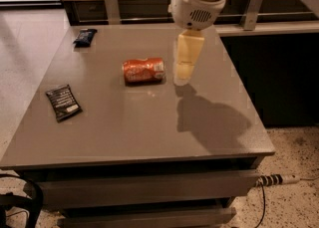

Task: Place coke can upright

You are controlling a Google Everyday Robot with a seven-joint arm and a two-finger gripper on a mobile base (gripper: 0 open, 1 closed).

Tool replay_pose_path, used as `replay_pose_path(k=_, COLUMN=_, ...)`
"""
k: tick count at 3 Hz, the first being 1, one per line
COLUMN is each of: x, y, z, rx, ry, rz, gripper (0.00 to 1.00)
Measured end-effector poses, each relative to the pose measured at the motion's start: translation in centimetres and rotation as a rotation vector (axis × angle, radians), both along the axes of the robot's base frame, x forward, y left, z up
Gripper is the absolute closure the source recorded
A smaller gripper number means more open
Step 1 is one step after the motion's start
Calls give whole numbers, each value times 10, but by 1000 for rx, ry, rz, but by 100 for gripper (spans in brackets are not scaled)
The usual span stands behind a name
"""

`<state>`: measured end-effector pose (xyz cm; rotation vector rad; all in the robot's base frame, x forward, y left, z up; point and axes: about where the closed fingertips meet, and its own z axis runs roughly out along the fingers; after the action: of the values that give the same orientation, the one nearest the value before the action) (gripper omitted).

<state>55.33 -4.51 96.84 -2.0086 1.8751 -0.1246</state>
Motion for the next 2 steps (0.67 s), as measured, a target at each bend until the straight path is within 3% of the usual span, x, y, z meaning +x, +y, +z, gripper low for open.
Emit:
replay_pose_path(k=1, x=27, y=27, z=-21, rx=-8, ry=-15, rz=47, gripper=0)
replay_pose_path(k=2, x=39, y=39, z=-35, rx=15, ry=-3, rz=69, gripper=0)
